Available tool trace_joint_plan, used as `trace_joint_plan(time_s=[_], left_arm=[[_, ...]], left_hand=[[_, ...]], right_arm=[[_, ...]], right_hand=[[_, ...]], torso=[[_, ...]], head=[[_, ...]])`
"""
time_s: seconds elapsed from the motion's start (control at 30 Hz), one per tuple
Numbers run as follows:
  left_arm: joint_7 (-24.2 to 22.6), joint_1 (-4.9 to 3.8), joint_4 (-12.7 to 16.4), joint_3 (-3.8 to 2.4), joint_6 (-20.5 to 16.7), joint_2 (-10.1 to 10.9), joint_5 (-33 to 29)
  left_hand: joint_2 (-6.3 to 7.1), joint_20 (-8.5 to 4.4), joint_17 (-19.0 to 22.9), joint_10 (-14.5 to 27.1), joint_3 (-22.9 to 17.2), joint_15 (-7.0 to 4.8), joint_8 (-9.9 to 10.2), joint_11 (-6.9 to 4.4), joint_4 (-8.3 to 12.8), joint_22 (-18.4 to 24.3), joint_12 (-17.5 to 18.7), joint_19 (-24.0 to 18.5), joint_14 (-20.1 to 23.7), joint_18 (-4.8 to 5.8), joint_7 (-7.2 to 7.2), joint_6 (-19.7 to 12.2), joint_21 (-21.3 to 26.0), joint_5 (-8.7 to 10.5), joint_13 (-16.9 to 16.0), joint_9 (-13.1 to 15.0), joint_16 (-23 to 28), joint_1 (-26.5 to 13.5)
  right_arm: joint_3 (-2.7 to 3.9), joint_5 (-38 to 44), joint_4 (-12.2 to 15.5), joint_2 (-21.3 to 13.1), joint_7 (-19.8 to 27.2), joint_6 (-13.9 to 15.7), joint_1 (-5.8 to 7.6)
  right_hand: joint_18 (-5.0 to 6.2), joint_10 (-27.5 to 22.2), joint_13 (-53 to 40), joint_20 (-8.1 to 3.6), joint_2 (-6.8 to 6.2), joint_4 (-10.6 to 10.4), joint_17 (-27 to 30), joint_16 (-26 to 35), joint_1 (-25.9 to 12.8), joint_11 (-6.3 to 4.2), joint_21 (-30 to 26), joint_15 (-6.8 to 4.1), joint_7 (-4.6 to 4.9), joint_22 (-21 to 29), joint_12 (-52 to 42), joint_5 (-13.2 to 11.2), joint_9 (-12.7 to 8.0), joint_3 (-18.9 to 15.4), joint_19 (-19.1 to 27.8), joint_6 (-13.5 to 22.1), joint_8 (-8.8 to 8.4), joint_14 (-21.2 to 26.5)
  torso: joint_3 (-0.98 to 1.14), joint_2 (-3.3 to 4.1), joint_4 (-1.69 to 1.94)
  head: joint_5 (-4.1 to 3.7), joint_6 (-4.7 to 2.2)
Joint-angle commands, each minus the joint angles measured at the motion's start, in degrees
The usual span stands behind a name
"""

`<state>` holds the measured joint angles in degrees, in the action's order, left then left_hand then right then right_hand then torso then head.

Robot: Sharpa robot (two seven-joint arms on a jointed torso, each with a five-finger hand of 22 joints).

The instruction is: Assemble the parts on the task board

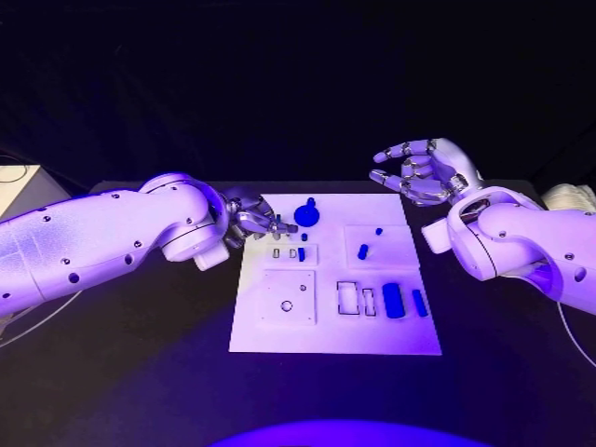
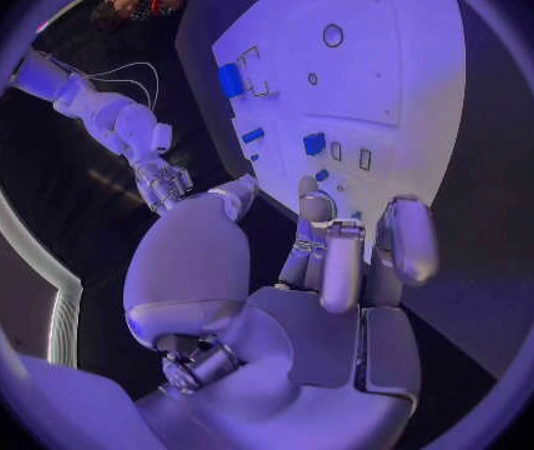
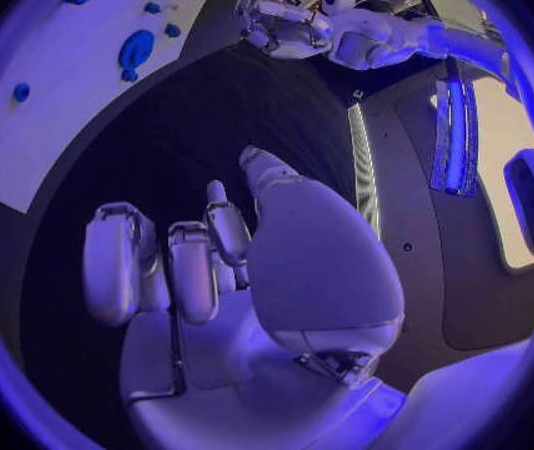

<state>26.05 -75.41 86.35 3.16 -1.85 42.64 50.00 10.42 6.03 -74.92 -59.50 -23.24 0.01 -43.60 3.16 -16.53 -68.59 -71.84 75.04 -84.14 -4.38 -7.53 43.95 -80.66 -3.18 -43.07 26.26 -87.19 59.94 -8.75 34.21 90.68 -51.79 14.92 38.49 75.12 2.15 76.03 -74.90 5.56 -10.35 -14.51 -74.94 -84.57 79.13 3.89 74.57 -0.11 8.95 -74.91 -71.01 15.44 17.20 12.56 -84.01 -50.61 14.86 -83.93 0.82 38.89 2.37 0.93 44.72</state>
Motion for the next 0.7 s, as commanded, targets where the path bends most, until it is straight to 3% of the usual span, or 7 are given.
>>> trace_joint_plan(time_s=[0.03,0.13,0.2,0.3,0.63,0.67,0.7], left_arm=[[2.4,-0.66,-1.5,0.27,1.9,-1.6,3.1],[2.5,-1.2,-2.9,0.56,3.1,-3.1,3.0],[2.7,-1.63,-3.9,0.77,4.3,-4.3,2.9],[2.9,-2.07,-5.1,0.95,6.5,-5.6,2.9],[3.9,-3.0,-9.2,2.12,13.9,-9.5,2.3],[4.0,-3.04,-9.7,2.22,14.4,-9.9,2.2],[4.0,-3.07,-10.1,2.31,14.8,-10.2,2.1]], left_hand=[[-0.35,-0.37,-8.1,-0.1,0.2,-0.41,-0.2,-0.08,-0.2,0.0,-0.2,-0.1,-2.9,-0.42,0.42,0.0,0.4,0.01,0.0,0.1,0.3,-0.2],[-0.6,-0.39,-7.9,0.2,0.4,-0.42,-0.4,-0.1,-0.2,0.1,0.0,-0.2,-2.9,-0.43,0.42,-0.1,0.4,-0.01,0.3,0.3,0.4,-0.3],[-0.7,-0.4,-7.8,0.3,0.5,-0.42,-0.4,-0.09,-0.2,0.2,0.0,-0.3,-2.8,-0.45,0.41,-0.2,0.5,-0.01,0.4,0.4,0.4,-0.3],[-0.87,-0.41,-7.9,0.5,0.6,-0.41,-0.4,-0.08,-0.2,0.3,0.1,-0.3,-2.8,-0.48,0.4,-0.4,0.5,-0.02,0.6,0.5,0.4,-0.3],[-2.27,-0.36,-7.7,1.4,0.6,-0.3,-0.6,0.04,0.0,0.7,0.5,-0.7,-2.7,-0.55,0.26,-1.1,0.8,-0.1,1.2,1.3,0.5,0.3],[-2.29,-0.36,-7.6,1.5,0.6,-0.3,-0.6,0.05,0.0,0.7,0.6,-0.7,-2.6,-0.56,0.25,-1.1,0.8,-0.1,1.3,1.3,0.5,0.4],[-2.34,-0.35,-7.6,1.6,0.6,-0.3,-0.6,0.05,0.0,0.9,0.6,-0.8,-2.6,-0.58,0.24,-1.2,0.9,-0.09,1.5,1.3,0.6,0.4]], right_arm=[[-0.01,1.1,-0.2,0.1,-1.3,-1.3,0.05],[-0.04,1.2,-0.5,0.2,-1.6,-1.3,0.05],[-0.07,1.2,-0.7,0.4,-1.7,-1.3,0.05],[-0.1,1.3,-0.9,0.6,-1.8,-1.3,0.05],[-0.23,3.4,-1.4,1.3,-1.2,-1.4,0.05],[-0.23,3.5,-1.5,1.4,-1.1,-1.4,0.05],[-0.24,3.6,-1.5,1.4,-0.9,-1.2,0.05]], right_hand=[[1.38,-1.3,0.7,-0.12,-0.61,-0.3,-4.5,0.7,0.1,0.07,-2.3,-0.32,-0.05,-7.7,1.3,0.4,-0.1,0.2,0.2,0.6,0.43,-3.2],[2.31,-4.9,5.3,-0.2,-0.88,-0.8,-1.1,3.2,0.4,-0.01,-7.6,-0.42,-0.08,-5.3,7.0,0.4,-0.2,0.9,1.8,1.1,0.75,-2.1],[4.03,-10.6,16.2,-0.53,-1.63,-1.6,6.1,9.4,0.7,-0.28,-18.6,-0.66,-0.25,0.2,19.5,0.4,-0.2,2.0,4.6,1.8,1.37,0.0],[5.01,-13.1,22.6,-0.62,-1.89,-1.7,10.1,13.4,0.6,-0.35,-26.0,-0.81,-0.33,4.2,26.5,0.4,-0.2,2.7,6.1,2.0,1.79,1.1],[6.84,-13.7,28.9,-0.68,-2.47,-1.7,18.0,23.1,0.5,-0.32,-41.6,-0.81,-0.27,13.6,31.7,0.5,-0.4,4.0,8.2,2.8,2.65,3.2],[7.66,-14.1,30.1,-0.59,-2.57,-1.7,21.3,27.1,0.4,-0.2,-48.2,-0.7,-0.18,17.4,32.7,0.6,-0.4,4.3,9.6,3.0,2.76,4.4],[7.86,-14.2,30.5,-0.52,-2.59,-1.7,22.1,28.2,0.5,-0.18,-50.2,-0.69,-0.12,18.6,33.0,0.6,-0.4,4.4,10.1,3.1,2.81,4.8]], torso=[[0.05,0.06,-0.07],[0.03,0.11,-0.06],[-0.03,0.13,-0.16],[-0.05,0.18,-0.07],[-0.06,0.22,0.0],[-0.08,0.23,0.02],[-0.11,0.22,0.03]], head=[[0.18,-0.04],[0.1,-0.07],[0.2,0.01],[0.07,0.09],[0.02,0.51],[-0.01,0.52],[-0.06,0.54]])
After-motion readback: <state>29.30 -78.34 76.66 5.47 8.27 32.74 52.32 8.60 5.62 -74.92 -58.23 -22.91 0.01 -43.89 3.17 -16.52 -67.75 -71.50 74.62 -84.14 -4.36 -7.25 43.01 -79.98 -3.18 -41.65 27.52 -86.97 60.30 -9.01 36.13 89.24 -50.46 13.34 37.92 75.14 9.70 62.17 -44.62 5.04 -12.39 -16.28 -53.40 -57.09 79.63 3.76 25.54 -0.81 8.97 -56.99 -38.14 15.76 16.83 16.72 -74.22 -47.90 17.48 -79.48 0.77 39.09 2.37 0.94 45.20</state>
